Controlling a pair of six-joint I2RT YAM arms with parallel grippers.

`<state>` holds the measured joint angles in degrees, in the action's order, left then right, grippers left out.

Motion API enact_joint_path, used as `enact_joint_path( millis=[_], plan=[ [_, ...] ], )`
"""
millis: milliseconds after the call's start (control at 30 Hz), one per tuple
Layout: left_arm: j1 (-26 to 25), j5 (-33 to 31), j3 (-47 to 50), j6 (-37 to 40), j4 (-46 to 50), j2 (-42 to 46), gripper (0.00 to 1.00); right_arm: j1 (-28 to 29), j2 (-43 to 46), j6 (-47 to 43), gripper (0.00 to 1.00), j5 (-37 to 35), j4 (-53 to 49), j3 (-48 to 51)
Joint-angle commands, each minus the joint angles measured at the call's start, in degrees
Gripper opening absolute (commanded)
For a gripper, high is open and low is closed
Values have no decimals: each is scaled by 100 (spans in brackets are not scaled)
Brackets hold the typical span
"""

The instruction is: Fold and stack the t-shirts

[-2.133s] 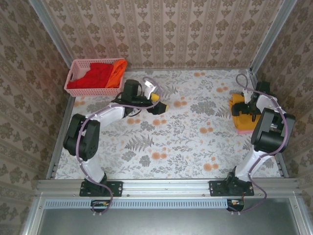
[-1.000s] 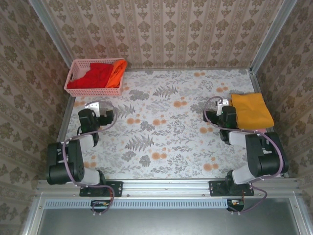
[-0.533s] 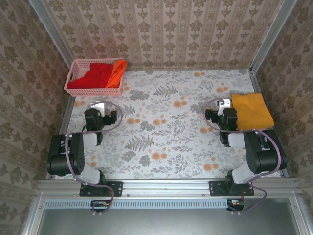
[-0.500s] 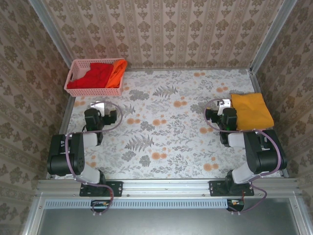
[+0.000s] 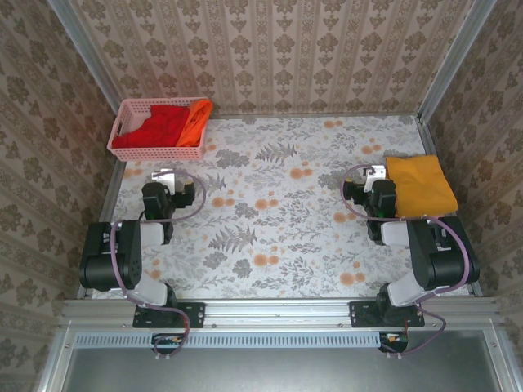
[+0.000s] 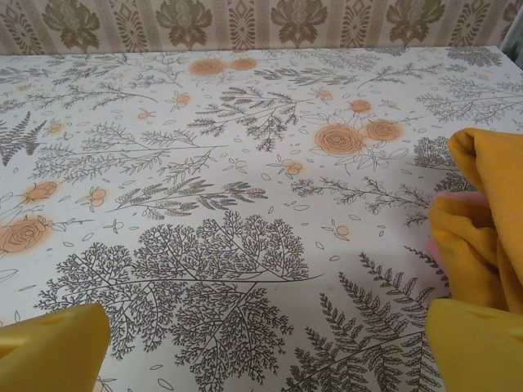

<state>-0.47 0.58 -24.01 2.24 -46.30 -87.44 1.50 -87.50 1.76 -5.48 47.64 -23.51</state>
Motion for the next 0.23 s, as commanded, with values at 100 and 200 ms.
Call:
enact_joint_path(
  millis=[100,200],
  plan=[
    [-31,-45,27,84,-124,-51,100,-9,-39,57,100,-77,220,42],
    [-30,-48,41,84,-143,-53,100,-5,-36,53,100,-77,216,48]
  ],
)
